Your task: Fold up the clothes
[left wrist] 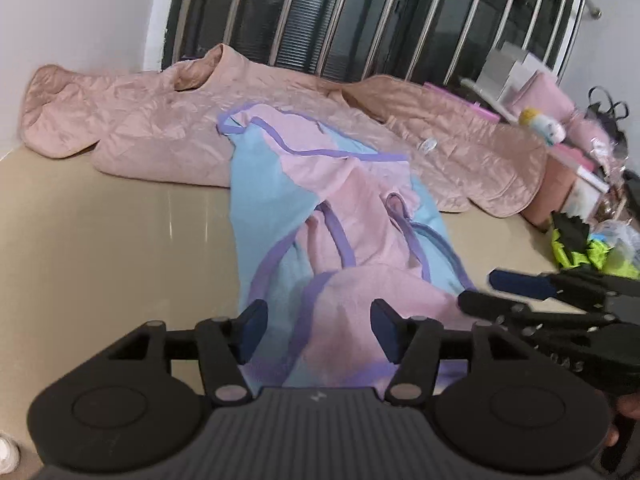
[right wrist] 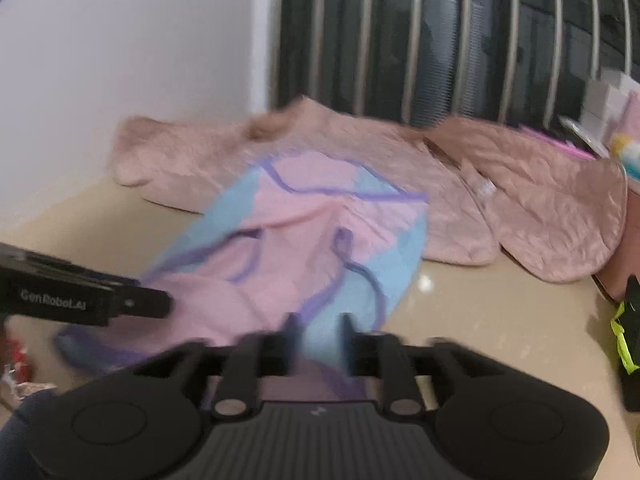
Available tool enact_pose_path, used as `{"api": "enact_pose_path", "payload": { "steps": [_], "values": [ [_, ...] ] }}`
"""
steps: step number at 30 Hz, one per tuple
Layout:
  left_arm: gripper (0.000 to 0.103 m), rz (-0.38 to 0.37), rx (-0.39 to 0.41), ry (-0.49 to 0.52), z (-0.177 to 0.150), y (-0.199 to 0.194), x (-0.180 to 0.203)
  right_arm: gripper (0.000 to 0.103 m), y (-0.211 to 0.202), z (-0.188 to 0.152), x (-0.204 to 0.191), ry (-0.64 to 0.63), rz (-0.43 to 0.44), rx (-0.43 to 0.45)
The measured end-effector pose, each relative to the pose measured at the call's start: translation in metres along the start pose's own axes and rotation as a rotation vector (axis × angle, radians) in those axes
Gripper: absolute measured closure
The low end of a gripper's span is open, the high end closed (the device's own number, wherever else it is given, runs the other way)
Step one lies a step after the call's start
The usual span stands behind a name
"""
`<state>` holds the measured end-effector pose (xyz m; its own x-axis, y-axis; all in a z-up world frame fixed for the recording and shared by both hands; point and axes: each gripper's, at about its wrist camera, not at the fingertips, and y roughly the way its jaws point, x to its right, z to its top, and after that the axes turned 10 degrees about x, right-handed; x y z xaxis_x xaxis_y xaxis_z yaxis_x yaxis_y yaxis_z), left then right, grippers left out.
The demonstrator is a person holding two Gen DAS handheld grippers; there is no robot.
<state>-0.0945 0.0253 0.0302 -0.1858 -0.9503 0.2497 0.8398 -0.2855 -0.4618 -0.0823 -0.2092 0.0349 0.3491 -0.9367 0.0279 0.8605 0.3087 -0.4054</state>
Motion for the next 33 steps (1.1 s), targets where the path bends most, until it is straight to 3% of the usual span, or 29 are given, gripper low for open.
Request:
{"api": "enact_pose_path", "payload": {
  "steps": [3,6,8,11,13,14,15,16,18,21,22,24,27,30,33],
  "values": [
    [0.046,0.023,-0.009,0.003,-0.007,-0.007,-0.002,0.07,0.005,-0.009,-0.004,-0.024,0.023,-0.045],
    [0.05,0.068,-0.02,0.068,-0.013,-0.009,0.004,0.101,0.014,-0.011,0.0,0.024,-0.025,-0.077],
    [0.05,0.073,-0.02,0.099,-0.017,-0.009,0.006,0.101,0.011,-0.005,0.006,0.085,-0.026,-0.045],
    [0.05,0.077,-0.013,0.094,-0.019,-0.011,0.006,0.1,0.015,-0.002,0.01,0.065,-0.058,-0.031],
    [0.05,0.098,0.013,0.061,-0.016,-0.018,0.001,0.087,0.022,-0.004,0.012,0.056,-0.075,-0.099],
    [0.05,0.101,0.03,0.045,-0.014,-0.023,-0.001,0.086,0.015,-0.003,0.012,0.068,-0.07,-0.101],
    [0.05,0.102,0.045,0.029,-0.012,-0.029,-0.004,0.083,0.006,-0.002,0.013,0.083,-0.064,-0.082],
    [0.05,0.101,0.056,0.013,-0.011,-0.034,-0.008,0.072,-0.009,0.0,0.012,0.096,-0.056,-0.043],
    [0.05,0.098,0.063,-0.032,-0.007,-0.041,-0.017,0.062,-0.034,-0.001,0.008,0.094,-0.037,0.004],
    [0.05,0.11,0.07,-0.095,0.007,-0.036,-0.025,0.071,-0.037,-0.013,-0.001,0.075,-0.025,-0.032],
    [0.05,0.121,0.07,-0.072,0.015,-0.026,-0.023,0.078,-0.036,-0.017,-0.003,0.068,-0.022,-0.048],
    [0.05,0.137,0.06,0.008,0.026,-0.002,-0.013,0.083,-0.036,-0.025,-0.009,0.054,-0.015,-0.079],
    [0.05,0.158,0.035,0.157,0.039,0.042,0.006,0.083,-0.035,-0.033,-0.014,0.047,-0.015,-0.089],
    [0.051,0.221,-0.011,0.195,0.04,0.073,0.007,0.083,-0.037,-0.034,-0.014,0.052,-0.015,-0.085],
    [0.073,0.312,0.003,0.151,0.041,0.081,-0.011,0.083,-0.037,-0.035,-0.013,0.053,-0.019,-0.079]
  ]
}}
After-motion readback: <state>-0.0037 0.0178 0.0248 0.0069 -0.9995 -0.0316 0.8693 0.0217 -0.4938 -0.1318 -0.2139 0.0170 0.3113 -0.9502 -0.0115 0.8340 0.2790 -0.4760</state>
